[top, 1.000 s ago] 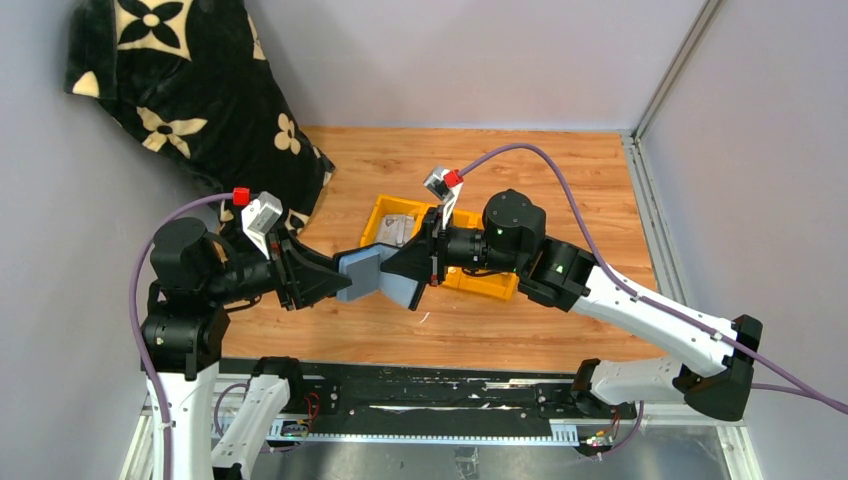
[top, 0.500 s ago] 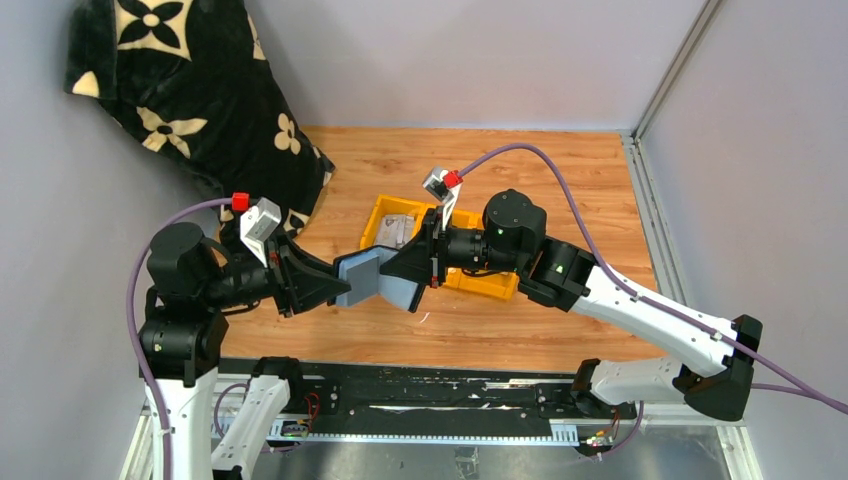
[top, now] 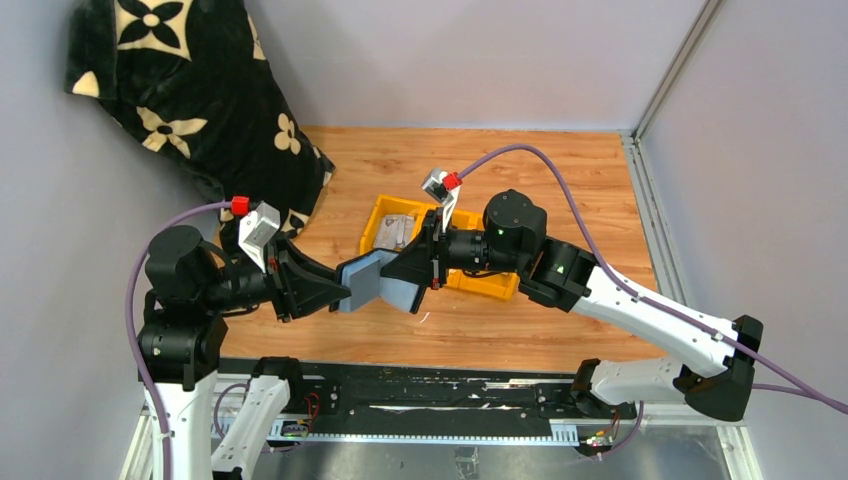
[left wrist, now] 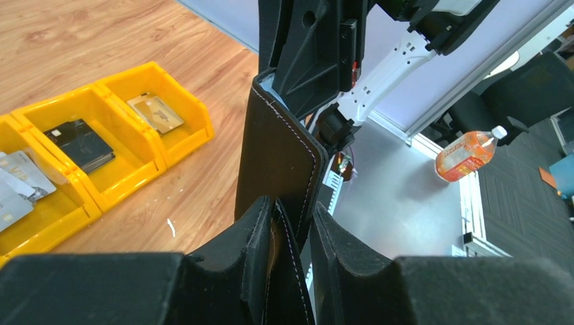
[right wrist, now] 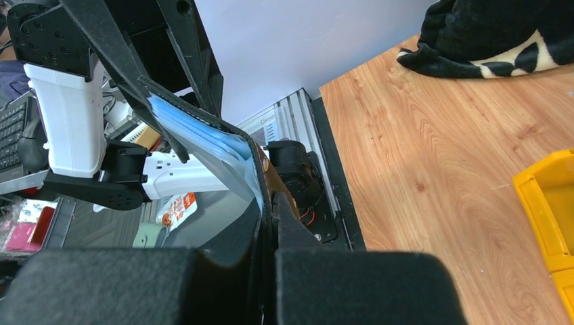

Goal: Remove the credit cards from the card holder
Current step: Remove the credit card from the card holder.

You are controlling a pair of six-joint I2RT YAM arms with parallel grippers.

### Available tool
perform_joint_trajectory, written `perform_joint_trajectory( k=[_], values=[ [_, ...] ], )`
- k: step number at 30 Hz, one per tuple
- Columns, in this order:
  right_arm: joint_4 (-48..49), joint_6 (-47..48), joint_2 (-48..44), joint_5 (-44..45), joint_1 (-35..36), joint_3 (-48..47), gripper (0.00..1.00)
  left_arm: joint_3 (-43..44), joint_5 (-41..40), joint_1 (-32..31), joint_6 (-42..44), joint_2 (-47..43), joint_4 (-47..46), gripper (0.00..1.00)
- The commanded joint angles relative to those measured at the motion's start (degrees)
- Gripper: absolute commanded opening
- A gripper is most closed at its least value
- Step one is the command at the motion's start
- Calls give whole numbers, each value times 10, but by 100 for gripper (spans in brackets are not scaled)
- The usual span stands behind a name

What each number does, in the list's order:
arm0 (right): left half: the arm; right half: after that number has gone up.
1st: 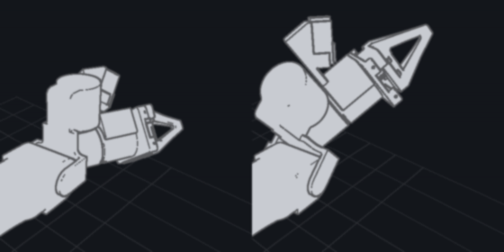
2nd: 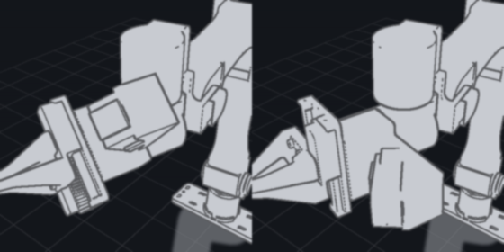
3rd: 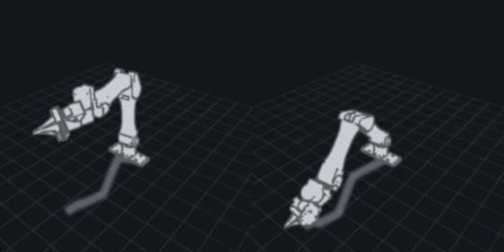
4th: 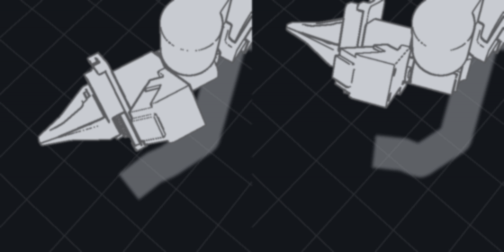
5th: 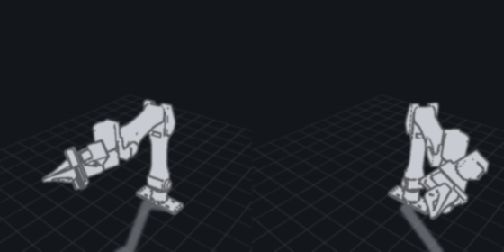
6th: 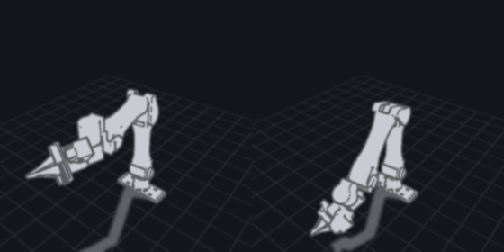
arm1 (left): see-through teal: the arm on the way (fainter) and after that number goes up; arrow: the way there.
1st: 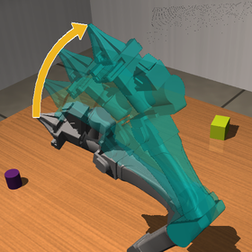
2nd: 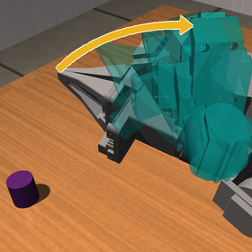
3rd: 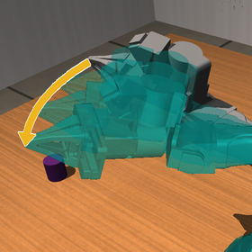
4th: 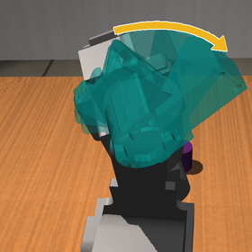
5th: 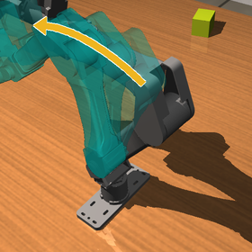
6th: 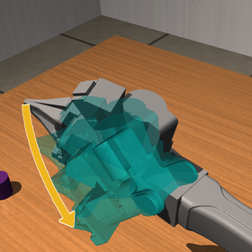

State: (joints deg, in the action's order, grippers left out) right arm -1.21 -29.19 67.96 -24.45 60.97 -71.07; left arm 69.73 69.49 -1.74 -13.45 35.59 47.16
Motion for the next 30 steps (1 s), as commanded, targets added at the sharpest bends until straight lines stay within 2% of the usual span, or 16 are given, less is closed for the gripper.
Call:
perform_joint_trajectory(
  k=[1,16,26,30],
  values=[
    [-4,10,-15,-11,-2,-16,0,12,33,-2,7,-10,-5,29],
    [-7,13,-15,-23,-2,-20,0,21,51,-2,7,-10,-5,25],
    [-3,6,-12,-36,-2,-27,0,25,22,-2,19,-19,-4,19],
    [-7,10,-11,-36,-2,-28,0,30,41,-2,17,-15,-4,17]
  ],
)
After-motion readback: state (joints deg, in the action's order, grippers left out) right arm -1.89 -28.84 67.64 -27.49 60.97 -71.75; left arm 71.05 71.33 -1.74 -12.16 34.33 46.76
